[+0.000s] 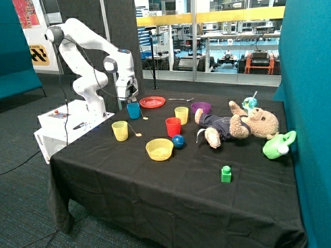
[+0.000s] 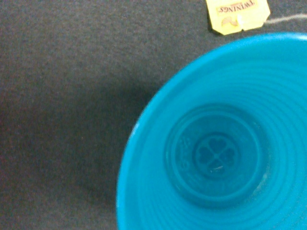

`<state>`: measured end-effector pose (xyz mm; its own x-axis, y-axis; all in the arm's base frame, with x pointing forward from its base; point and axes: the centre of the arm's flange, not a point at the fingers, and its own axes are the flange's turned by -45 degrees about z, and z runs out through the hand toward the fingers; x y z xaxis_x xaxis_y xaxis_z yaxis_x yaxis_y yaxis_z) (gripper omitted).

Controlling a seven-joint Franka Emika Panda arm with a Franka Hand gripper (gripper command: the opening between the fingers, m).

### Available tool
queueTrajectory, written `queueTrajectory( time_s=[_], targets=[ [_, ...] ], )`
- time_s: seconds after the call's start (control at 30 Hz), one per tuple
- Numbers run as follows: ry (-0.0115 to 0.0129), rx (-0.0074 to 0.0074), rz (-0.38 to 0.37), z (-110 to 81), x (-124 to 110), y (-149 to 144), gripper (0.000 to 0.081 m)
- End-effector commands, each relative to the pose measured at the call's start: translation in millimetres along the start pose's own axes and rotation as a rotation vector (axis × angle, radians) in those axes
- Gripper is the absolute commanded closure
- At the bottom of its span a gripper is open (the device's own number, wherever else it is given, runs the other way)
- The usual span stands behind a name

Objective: Prepare two cups of tea

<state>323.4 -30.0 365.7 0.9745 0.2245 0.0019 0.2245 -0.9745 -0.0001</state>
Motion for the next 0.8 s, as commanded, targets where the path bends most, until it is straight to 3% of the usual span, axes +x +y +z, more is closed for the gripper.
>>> queueTrajectory(
  time_s=[0.0,0.53,0.6,0.67,0.77],
  targets=[
    [-0.0019,-0.0001,-0.002,6.1,5.3,-1.7,0.0808],
    [-0.0019,-0.0001,0.011,17.0,0.5,0.0,0.0795],
    [-0.0019,-0.0001,0.011,16.6,1.8,0.2,0.0535],
    [-0.0019,-0.0001,0.007,16.7,3.3,0.6,0.0362],
    [-0.0019,-0.0001,0.004,16.3,5.3,0.6,0.0251]
  ],
)
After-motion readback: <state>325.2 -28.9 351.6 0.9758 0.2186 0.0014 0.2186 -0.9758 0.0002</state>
